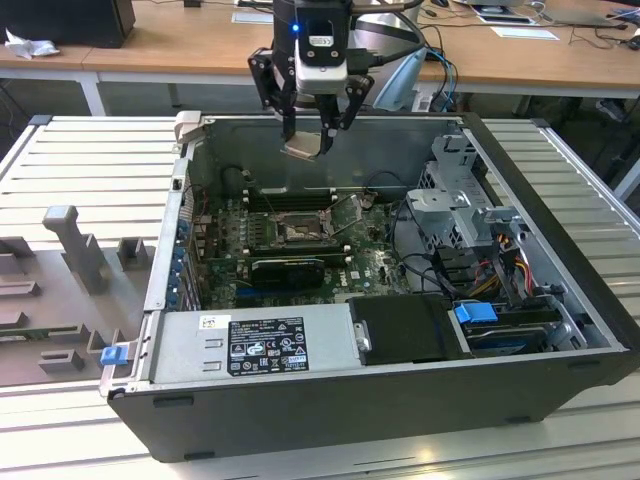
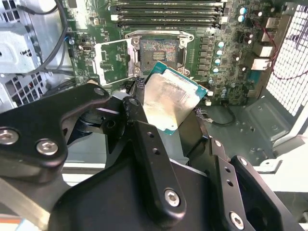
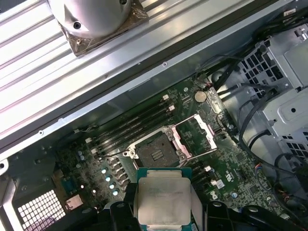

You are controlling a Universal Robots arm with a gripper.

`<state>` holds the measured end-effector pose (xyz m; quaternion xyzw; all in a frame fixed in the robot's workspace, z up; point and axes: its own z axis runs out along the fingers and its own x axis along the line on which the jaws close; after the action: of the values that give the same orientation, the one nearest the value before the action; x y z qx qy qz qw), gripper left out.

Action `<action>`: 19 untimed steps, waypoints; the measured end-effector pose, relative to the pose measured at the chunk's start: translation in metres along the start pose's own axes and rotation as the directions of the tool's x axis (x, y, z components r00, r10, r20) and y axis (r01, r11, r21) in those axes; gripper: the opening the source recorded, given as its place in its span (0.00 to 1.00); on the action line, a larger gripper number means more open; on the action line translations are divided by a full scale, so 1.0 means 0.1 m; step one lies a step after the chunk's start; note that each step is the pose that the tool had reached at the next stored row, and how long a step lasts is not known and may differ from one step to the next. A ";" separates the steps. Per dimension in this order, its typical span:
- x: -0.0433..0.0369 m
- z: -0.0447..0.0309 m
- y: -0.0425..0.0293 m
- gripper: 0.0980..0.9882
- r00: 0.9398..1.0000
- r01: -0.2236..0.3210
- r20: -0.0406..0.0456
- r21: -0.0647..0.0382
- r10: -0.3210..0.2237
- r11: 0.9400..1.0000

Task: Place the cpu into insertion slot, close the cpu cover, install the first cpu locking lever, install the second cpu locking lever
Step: 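Place the cpu into insertion slot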

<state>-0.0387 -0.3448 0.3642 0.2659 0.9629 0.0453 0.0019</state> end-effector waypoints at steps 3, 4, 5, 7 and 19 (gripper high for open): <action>0.000 0.004 0.000 0.48 0.999 -0.047 0.004 -0.001 0.047 0.999; 0.000 0.006 0.000 0.48 0.997 -0.075 0.007 -0.002 0.075 0.997; -0.001 0.008 0.000 0.48 0.995 -0.104 0.009 -0.003 0.104 0.995; -0.001 0.014 0.000 0.48 0.992 -0.122 0.011 -0.003 0.122 0.993; -0.004 0.081 -0.006 0.48 0.991 -0.136 0.010 -0.002 0.136 0.991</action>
<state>-0.0385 -0.3448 0.3560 0.3310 0.9426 0.0446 0.0039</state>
